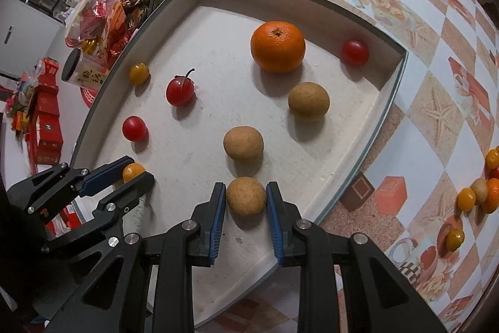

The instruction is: Organize fruits

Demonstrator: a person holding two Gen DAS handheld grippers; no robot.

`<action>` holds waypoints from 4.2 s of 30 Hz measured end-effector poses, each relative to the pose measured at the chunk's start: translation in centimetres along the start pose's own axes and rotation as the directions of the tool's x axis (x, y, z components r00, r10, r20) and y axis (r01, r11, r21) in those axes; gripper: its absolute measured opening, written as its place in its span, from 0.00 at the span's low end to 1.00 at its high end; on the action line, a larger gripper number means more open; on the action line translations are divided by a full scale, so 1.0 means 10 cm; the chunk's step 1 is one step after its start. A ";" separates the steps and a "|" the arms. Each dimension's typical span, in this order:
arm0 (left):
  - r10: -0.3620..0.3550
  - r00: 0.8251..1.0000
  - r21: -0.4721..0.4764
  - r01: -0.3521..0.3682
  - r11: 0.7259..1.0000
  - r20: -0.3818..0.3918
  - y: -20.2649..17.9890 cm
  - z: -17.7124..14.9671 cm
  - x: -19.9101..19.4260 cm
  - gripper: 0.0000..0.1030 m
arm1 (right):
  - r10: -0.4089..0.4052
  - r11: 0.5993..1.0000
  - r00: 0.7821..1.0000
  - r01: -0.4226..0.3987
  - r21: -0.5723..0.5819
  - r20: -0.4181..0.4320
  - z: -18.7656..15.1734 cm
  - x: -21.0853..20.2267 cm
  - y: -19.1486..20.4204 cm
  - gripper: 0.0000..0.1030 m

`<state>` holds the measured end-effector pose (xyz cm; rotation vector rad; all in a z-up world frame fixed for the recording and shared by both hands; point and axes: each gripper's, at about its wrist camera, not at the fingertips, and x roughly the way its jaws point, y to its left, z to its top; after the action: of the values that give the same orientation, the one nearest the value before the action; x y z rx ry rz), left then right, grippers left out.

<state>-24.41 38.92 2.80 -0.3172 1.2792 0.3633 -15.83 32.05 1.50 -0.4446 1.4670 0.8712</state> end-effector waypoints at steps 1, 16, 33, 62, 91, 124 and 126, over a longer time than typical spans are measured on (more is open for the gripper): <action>-0.010 1.000 -0.010 0.010 1.000 -0.001 0.01 -0.01 0.00 0.35 | 0.005 1.000 1.000 -0.005 0.002 0.001 0.01 -0.01 0.00 0.41; 0.001 1.000 0.031 0.000 1.000 -0.006 -0.03 -0.02 -0.20 0.69 | -0.062 0.997 0.993 0.058 0.040 0.103 -0.06 -0.50 0.01 0.78; 0.041 0.999 0.067 -0.039 0.997 -0.033 0.03 -0.05 -0.55 0.93 | -0.156 0.983 0.984 0.146 0.114 0.086 -0.30 -0.81 0.01 1.00; 0.057 0.997 0.117 -0.051 0.992 -0.050 0.04 0.05 -1.21 1.00 | -0.217 0.976 0.974 0.215 0.033 0.059 -0.49 -1.39 0.34 1.00; 0.081 0.997 0.162 -0.083 0.983 0.017 -0.16 0.07 -1.45 1.00 | -0.243 0.970 0.961 0.243 0.016 0.136 -0.51 -1.70 0.37 1.00; 0.068 0.998 0.189 -0.070 0.980 0.019 -0.23 0.06 -1.45 1.00 | -0.243 0.970 0.960 0.243 0.017 0.136 -0.52 -1.69 0.38 1.00; 0.067 0.998 0.190 -0.069 0.979 0.017 -0.23 0.07 -1.45 1.00 | -0.242 0.970 0.961 0.242 0.015 0.136 -0.51 -1.69 0.38 1.00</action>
<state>-26.37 35.84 17.05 -0.1089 1.3061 0.2973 -20.12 26.70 18.26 -0.5428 1.2558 0.6929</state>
